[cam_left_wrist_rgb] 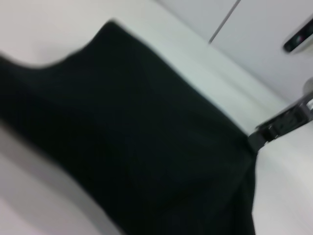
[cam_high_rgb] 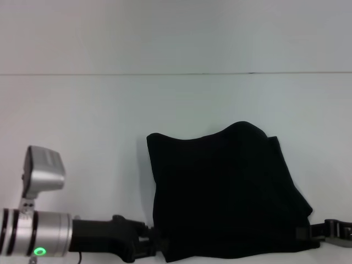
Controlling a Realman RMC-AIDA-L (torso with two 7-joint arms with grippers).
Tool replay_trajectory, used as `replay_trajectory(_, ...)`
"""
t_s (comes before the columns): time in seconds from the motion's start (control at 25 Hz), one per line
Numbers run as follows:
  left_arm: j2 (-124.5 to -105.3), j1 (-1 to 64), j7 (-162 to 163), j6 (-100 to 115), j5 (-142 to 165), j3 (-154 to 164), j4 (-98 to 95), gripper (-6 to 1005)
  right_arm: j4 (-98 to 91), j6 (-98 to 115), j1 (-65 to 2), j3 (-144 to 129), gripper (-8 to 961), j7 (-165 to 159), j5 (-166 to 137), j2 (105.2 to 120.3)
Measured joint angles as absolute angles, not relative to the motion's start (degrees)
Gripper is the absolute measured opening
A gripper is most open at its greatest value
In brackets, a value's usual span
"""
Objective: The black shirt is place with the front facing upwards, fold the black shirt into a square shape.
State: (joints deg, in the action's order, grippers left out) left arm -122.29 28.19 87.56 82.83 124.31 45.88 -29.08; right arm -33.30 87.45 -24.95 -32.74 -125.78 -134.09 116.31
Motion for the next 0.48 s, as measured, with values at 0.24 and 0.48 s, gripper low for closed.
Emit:
replay_trajectory(0.24,-122.03,27.5,88.47,90.83,122.47,39.64,-33.91,338,-33.26,92.96,-24.74,-27.33,-1,-120.64,-132.06,115.6)
replay_trajectory(0.48,-122.2,31.33,95.87,85.67,123.17,39.42,-34.38,342,-32.71,97.36,-24.93,-25.29,1,-117.05,-129.35,115.06)
